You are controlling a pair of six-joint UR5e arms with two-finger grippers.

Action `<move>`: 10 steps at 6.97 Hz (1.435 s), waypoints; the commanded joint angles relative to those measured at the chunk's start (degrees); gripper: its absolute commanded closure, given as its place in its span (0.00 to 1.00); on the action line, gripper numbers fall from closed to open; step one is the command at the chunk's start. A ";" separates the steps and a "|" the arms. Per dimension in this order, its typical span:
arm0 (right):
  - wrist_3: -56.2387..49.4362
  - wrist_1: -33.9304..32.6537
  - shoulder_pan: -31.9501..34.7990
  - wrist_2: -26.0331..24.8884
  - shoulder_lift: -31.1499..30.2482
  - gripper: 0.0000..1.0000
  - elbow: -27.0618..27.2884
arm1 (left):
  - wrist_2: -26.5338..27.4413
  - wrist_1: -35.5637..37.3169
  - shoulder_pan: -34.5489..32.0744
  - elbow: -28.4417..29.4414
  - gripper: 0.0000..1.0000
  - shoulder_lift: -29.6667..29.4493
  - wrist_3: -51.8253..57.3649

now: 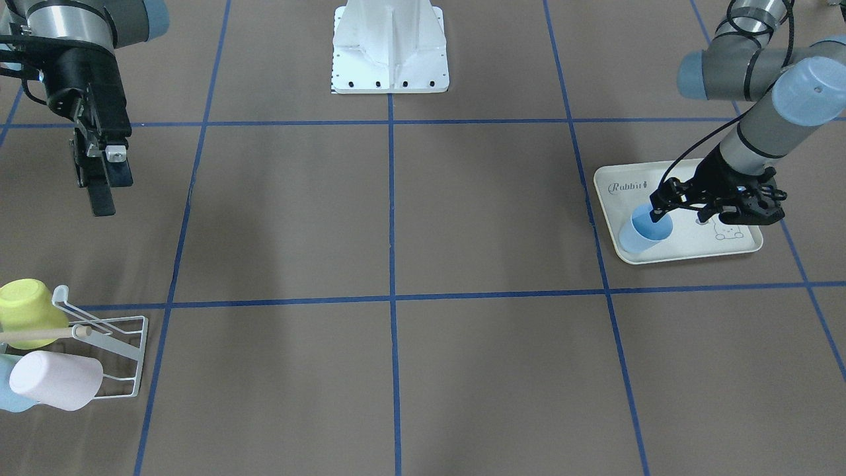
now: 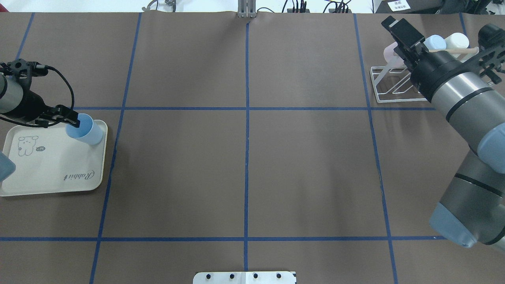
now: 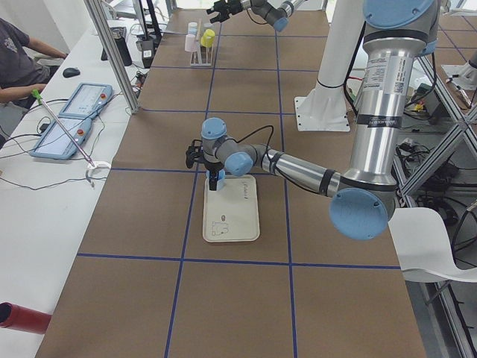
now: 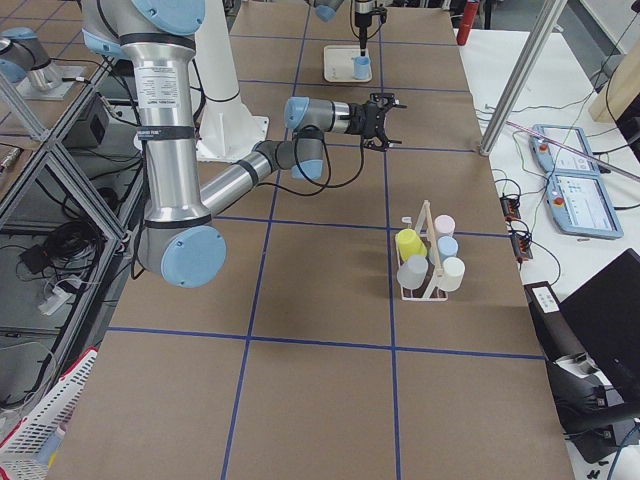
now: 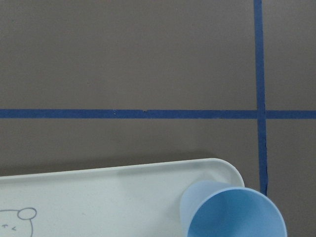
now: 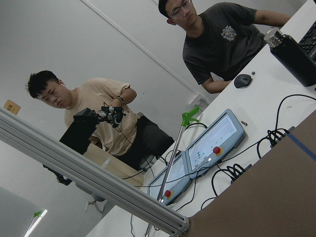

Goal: Transfer IKEA cup to right arm and place on rack

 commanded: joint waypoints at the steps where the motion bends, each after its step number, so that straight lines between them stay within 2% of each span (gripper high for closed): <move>1: 0.00 0.09 -0.16 0.07 0.30 0.00 -0.44 | 0.61 0.01 0.62 1.90 0.06 -1.15 -0.06; 3: -0.09 0.09 -0.25 0.07 0.39 0.00 -0.70 | 0.61 0.01 0.71 4.36 0.30 -2.30 0.03; 4: -0.09 0.09 -0.25 0.07 0.39 0.00 -0.79 | 0.61 0.01 0.97 4.55 0.47 -2.30 0.12; 5: -0.09 0.09 -0.33 0.07 0.39 0.00 -0.79 | 0.70 -0.07 1.15 4.37 0.69 -2.13 0.20; 6: -0.09 0.09 -0.51 0.07 0.39 0.00 -0.79 | 0.70 -0.08 1.23 3.76 0.97 -2.04 0.29; 7: 0.00 0.09 -0.68 0.07 0.39 0.00 -0.70 | 0.61 -0.08 1.15 2.71 1.00 -1.69 0.47; 9: 0.00 0.09 -1.56 -0.02 0.82 0.00 -0.70 | 0.00 1.14 0.19 -1.23 1.00 0.67 0.64; 10: -0.09 0.09 -1.83 0.07 0.83 0.00 -0.70 | 0.00 6.03 -2.78 -4.12 1.00 0.60 0.82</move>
